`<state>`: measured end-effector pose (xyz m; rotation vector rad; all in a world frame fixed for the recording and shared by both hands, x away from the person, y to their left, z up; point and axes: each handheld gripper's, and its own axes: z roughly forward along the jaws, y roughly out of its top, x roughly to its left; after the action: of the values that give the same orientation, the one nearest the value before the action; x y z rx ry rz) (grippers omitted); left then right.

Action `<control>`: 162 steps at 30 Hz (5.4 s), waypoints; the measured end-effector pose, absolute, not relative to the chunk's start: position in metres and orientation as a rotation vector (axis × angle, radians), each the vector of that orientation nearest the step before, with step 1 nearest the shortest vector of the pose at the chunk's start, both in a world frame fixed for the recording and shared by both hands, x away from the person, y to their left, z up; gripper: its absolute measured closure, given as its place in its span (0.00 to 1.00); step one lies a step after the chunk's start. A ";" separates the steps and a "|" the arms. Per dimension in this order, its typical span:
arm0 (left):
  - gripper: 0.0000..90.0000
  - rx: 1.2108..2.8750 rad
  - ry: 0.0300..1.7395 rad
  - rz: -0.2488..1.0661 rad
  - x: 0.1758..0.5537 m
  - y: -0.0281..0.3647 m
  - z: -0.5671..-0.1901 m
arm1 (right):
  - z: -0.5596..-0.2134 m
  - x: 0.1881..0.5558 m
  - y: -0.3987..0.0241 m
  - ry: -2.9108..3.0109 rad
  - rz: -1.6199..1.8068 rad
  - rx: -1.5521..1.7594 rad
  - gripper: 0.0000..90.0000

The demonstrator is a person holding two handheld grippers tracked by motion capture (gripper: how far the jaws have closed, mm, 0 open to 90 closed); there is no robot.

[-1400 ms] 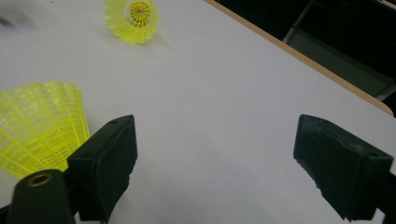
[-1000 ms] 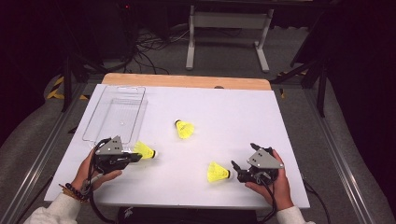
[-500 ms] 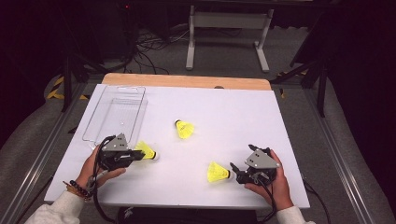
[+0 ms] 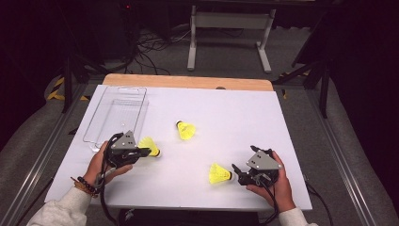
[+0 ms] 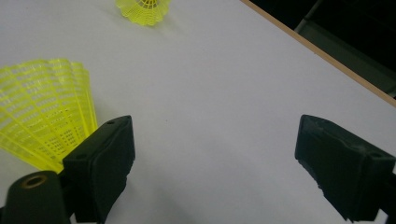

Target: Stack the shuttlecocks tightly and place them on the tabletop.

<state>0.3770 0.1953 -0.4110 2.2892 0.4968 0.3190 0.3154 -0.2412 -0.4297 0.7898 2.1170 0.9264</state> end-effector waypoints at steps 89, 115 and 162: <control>0.79 2.361 0.214 0.269 0.384 0.106 -0.399 | -0.429 0.312 -0.236 2.144 0.967 0.739 0.14; 0.37 2.491 0.450 0.244 0.431 0.099 -0.432 | -0.426 0.312 -0.239 2.134 0.975 0.741 0.13; 0.82 2.652 -0.014 0.402 0.440 0.092 -0.402 | -0.426 0.313 -0.239 2.141 0.986 0.747 0.13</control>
<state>0.4396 0.0921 -0.4023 2.6518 -0.0139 0.4022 0.3132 -0.2391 -0.4257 0.7466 2.1407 0.9858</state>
